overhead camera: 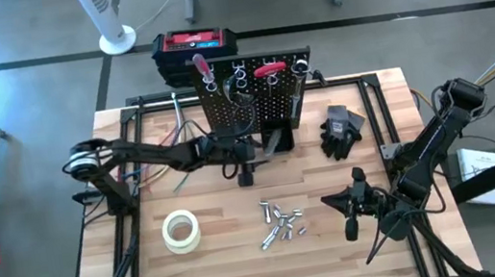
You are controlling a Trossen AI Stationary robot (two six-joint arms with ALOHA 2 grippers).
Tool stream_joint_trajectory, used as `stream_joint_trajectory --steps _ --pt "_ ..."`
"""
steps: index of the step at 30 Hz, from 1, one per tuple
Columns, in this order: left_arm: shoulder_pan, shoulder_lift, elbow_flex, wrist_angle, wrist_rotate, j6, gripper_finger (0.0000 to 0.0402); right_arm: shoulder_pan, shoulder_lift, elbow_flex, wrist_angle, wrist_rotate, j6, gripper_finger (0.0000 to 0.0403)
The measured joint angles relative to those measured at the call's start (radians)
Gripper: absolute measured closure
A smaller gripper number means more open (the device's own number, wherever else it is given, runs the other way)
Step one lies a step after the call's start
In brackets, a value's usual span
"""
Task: Hang tools onto peg board
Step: Put the cutter into the black bin on the peg board
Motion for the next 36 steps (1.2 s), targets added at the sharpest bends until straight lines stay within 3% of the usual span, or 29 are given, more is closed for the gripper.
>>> stream_joint_trajectory --steps 7,13,17,23,28,36 --pt "-0.007 0.007 0.000 0.051 -0.008 -0.031 0.0212 0.000 0.000 0.000 0.004 -0.003 0.018 0.0401" --pt "-0.011 -0.025 0.001 -0.040 -0.057 -0.069 0.0215 0.001 0.000 0.000 0.003 -0.003 0.018 0.0401" --pt "-0.020 -0.041 0.001 -0.113 -0.081 -0.063 0.0229 0.001 0.000 0.000 -0.003 -0.003 0.007 0.0401" --pt "-0.056 -0.031 0.001 -0.051 -0.049 -0.053 0.0261 0.000 0.000 0.000 -0.003 0.003 -0.028 0.0401" --pt "-0.068 0.014 0.021 0.060 -0.021 -0.053 0.0293 0.000 0.000 0.000 0.001 0.006 -0.029 0.0401" --pt "-0.067 0.171 0.198 0.004 -0.022 -0.026 0.0324 0.000 -0.001 0.002 0.003 0.005 -0.012 0.0401"
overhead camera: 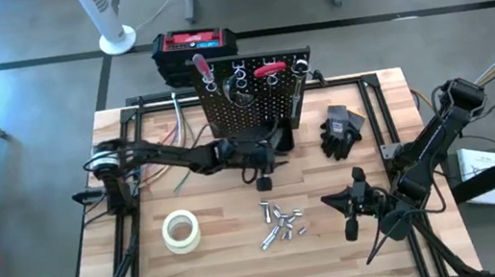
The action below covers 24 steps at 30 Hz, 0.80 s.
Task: Hang tools onto peg board
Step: Put the cutter into the black bin on the peg board
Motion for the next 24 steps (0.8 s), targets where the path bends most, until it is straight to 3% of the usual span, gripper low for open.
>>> stream_joint_trajectory --steps 6,11,15,19,24 --pt "-0.010 0.004 0.118 -0.160 -0.003 0.010 0.0325 0.003 0.000 0.002 -0.005 -0.009 0.002 0.0401" --pt "-0.010 -0.085 0.104 -0.268 -0.011 -0.043 0.0325 0.003 0.000 0.002 -0.007 -0.020 -0.011 0.0401" --pt "-0.010 -0.187 -0.041 -0.189 -0.039 -0.102 0.0325 0.003 0.000 0.001 -0.008 -0.024 -0.017 0.0401" --pt "-0.010 -0.291 -0.247 0.039 -0.086 -0.192 0.0325 0.002 0.000 0.000 -0.012 -0.024 -0.021 0.0401" --pt "-0.009 -0.313 -0.430 0.267 -0.146 -0.285 0.0325 -0.012 0.000 -0.001 -0.011 -0.022 -0.040 0.0401"
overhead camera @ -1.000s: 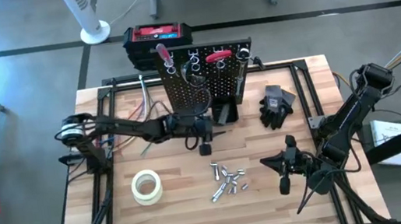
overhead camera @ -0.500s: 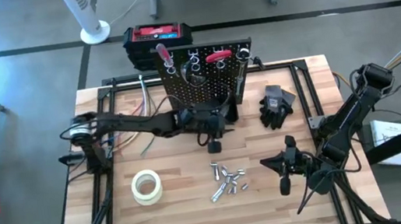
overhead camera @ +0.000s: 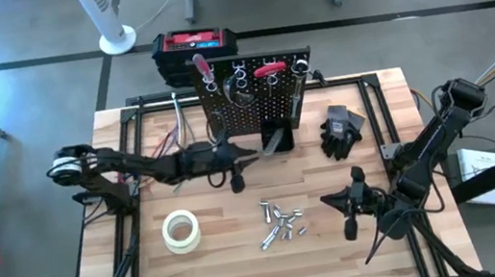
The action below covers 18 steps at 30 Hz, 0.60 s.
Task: Hang tools onto peg board
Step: Put the cutter into the black bin on the peg board
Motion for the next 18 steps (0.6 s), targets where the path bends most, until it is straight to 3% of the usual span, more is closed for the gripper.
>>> stream_joint_trajectory --steps 6,13,18 --pt "0.002 0.073 -0.020 0.113 -0.051 -0.020 0.0325 -0.030 0.000 0.000 0.008 0.006 0.003 0.0401" --pt "0.002 0.215 0.133 0.075 -0.044 -0.016 0.0325 -0.031 0.000 0.001 0.012 -0.008 0.015 0.0401" --pt "0.002 0.296 0.240 0.064 0.025 -0.011 0.0325 -0.029 0.001 0.001 0.012 -0.036 0.020 0.0401"
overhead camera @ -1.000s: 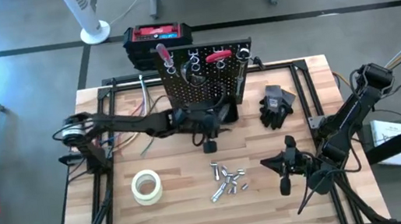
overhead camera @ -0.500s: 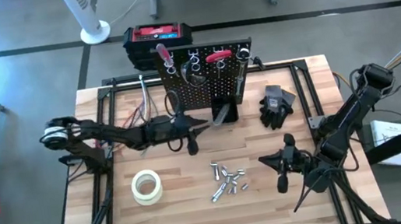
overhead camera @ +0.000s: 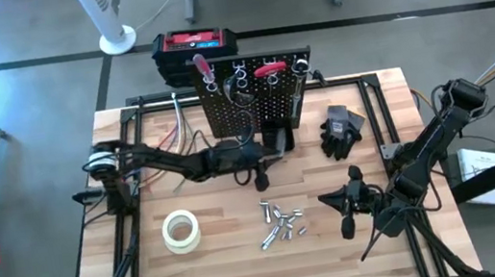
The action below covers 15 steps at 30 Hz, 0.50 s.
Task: Hang tools onto peg board
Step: Put the cutter into the black bin on the peg board
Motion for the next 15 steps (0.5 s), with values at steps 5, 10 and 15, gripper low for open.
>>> stream_joint_trajectory --steps 5,10,15 --pt "-0.007 0.036 0.089 -0.055 0.036 0.003 0.0325 0.000 0.000 0.000 -0.003 0.000 -0.001 0.0401" --pt "-0.009 0.035 0.122 -0.073 0.035 0.027 0.0325 0.000 0.001 0.000 -0.007 0.000 -0.003 0.0401" --pt "-0.005 0.033 0.154 -0.073 0.035 0.028 0.0325 0.000 0.001 -0.002 -0.008 0.004 -0.004 0.0401"
